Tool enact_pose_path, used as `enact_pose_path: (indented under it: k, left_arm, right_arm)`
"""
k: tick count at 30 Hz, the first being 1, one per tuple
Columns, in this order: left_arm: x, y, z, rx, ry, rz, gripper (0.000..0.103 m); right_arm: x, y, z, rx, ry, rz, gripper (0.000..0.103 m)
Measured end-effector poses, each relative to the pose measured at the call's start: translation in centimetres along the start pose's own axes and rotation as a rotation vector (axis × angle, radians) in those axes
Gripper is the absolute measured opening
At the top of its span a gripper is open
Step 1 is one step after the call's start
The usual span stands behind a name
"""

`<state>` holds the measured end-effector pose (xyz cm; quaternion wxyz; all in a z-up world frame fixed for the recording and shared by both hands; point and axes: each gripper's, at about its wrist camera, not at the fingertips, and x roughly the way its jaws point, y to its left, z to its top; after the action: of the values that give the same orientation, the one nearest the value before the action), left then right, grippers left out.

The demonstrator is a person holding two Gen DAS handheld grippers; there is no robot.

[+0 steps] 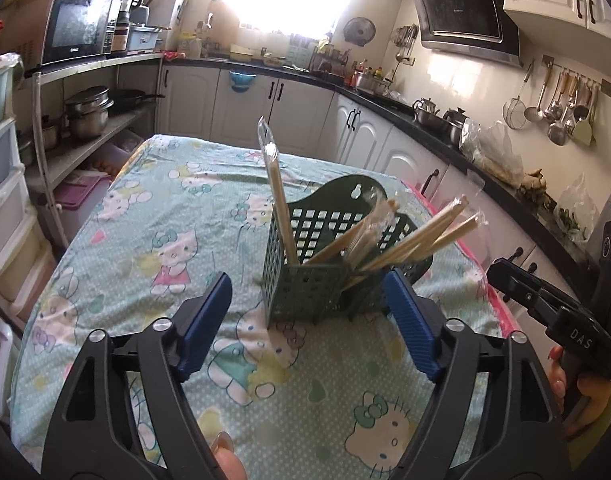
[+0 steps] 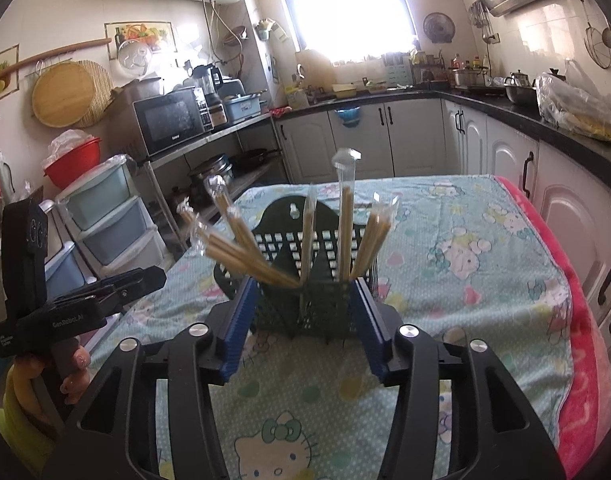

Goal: Organize utensils

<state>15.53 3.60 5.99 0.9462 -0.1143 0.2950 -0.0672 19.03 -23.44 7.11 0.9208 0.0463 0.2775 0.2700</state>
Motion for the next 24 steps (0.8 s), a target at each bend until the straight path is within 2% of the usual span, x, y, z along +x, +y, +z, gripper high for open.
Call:
enact_pose_path:
  k: [14,24]
  left_arm:
    - [-0.2,0.2,-3.0,0.004,0.033,0.012,0.092]
    - [-0.2,-0.3,-5.3,0.015,0.014,0.011,0.092]
  right_arm:
    - [0.1,0.1,-3.8,0.009,0.057,-0.014,0.066]
    - [-0.3,-0.1,-6.7,-0.013,0.039,-0.071,0.08]
